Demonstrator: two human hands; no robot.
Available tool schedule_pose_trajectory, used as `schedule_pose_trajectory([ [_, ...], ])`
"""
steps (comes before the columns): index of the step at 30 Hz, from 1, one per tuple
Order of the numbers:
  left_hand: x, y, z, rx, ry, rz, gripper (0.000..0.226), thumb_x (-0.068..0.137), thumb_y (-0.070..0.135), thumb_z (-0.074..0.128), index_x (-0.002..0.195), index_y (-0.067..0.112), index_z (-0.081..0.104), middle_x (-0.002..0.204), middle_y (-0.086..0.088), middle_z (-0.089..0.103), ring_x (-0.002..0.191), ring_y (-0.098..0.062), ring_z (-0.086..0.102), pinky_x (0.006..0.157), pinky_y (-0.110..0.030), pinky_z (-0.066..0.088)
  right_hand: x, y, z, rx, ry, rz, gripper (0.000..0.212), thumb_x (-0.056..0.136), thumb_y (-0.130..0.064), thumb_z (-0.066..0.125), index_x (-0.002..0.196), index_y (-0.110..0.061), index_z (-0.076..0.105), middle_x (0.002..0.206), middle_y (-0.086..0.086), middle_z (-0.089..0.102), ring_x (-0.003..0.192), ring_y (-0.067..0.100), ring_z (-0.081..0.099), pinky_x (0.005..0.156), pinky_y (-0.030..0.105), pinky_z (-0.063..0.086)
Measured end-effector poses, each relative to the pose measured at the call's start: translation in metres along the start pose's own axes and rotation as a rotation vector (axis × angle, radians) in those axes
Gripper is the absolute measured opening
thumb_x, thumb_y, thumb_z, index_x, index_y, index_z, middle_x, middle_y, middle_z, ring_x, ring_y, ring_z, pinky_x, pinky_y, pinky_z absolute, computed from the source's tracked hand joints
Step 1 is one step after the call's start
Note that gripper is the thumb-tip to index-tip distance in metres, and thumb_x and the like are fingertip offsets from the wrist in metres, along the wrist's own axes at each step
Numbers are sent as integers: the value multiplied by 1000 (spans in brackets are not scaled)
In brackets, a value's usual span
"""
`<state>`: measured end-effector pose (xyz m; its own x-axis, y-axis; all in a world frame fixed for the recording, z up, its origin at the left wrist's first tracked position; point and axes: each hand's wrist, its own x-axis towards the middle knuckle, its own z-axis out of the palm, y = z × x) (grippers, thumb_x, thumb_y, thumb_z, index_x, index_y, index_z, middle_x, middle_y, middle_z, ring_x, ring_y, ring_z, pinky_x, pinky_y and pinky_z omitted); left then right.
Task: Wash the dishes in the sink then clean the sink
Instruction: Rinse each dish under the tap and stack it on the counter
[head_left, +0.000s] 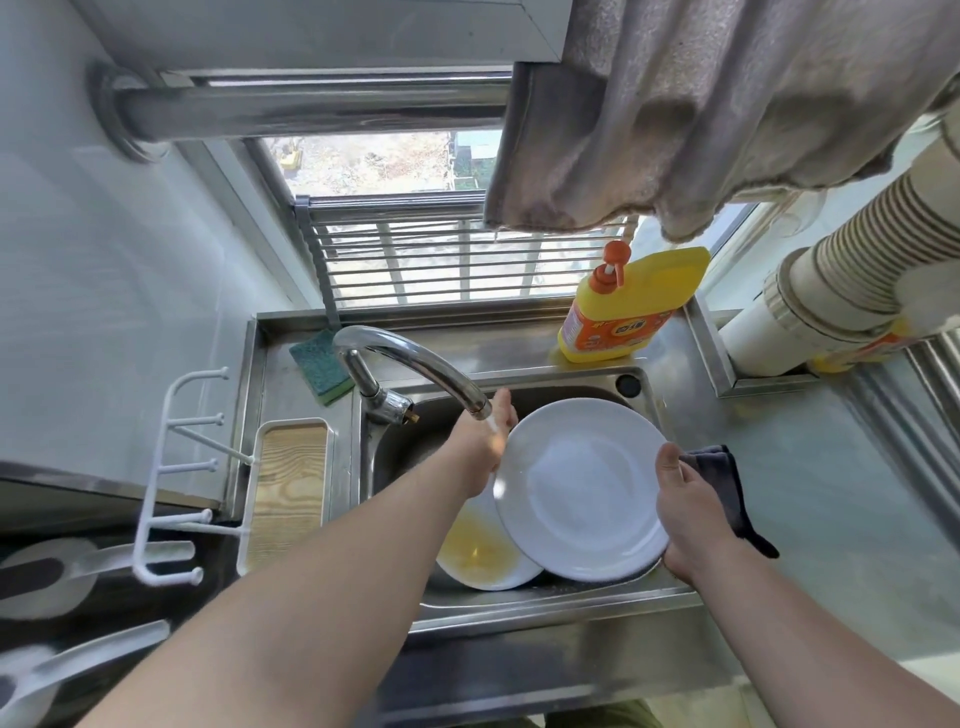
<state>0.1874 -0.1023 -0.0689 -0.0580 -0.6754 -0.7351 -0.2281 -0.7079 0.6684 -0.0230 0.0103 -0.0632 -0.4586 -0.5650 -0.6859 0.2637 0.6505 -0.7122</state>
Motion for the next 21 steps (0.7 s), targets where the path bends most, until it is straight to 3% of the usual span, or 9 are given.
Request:
schedule_pose_trajectory([
  [2,1,-8,-8,-45,11,22,24,107,17,39,96,19,61,80,-7,53,60,-18,42,54,-28,34,2,2,6,-11,-24,26,50,100,-62,44,131,-25,58,118,4,69,102,31,68,74,40,60],
  [4,-1,-14,-20,-89,-11,53,36,99,-2,38,112,21,62,83,-7,56,65,-17,48,59,-28,41,4,5,13,-17,-52,58,56,96,-67,45,133,-26,58,121,4,69,106,33,67,83,46,60],
  [7,0,-23,-40,-73,28,117,35,90,-13,57,97,19,69,81,-7,64,73,-21,57,65,-29,48,6,10,28,-19,-89,81,66,87,-74,47,131,-26,58,123,5,69,110,33,66,92,51,58],
  [10,4,-31,-58,-43,126,133,20,81,14,90,79,14,70,70,-4,71,62,-16,62,57,-28,48,8,15,44,-2,-106,96,64,90,-73,46,131,-26,59,123,5,70,111,34,66,98,54,55],
  [14,6,-40,-74,127,193,149,50,90,53,77,54,21,60,54,6,63,49,-15,49,55,-27,38,10,23,60,10,-113,131,70,88,-74,49,133,-23,63,123,7,72,110,36,68,98,57,55],
  [16,3,-42,-79,188,222,183,46,101,50,63,66,20,68,61,7,63,58,-17,52,60,-30,41,15,32,64,-8,-137,149,84,73,-87,53,130,-27,64,123,5,73,110,36,69,98,59,55],
  [18,1,-46,-83,262,237,238,24,104,33,58,87,24,74,79,2,69,72,-18,60,66,-31,46,29,47,63,-12,-163,177,106,47,-101,59,127,-32,65,121,3,74,109,36,70,94,60,57],
  [20,2,-48,-95,343,226,275,15,100,26,62,111,31,69,100,-1,69,86,-17,63,74,-31,50,30,49,74,-6,-206,205,98,54,-94,63,128,-30,65,120,4,74,108,38,70,92,60,58],
  [21,2,-50,-99,350,180,259,27,98,30,64,125,34,63,108,0,67,95,-16,66,82,-32,53,23,44,79,2,-215,206,89,63,-86,63,129,-26,64,120,6,74,108,38,70,93,60,58],
])
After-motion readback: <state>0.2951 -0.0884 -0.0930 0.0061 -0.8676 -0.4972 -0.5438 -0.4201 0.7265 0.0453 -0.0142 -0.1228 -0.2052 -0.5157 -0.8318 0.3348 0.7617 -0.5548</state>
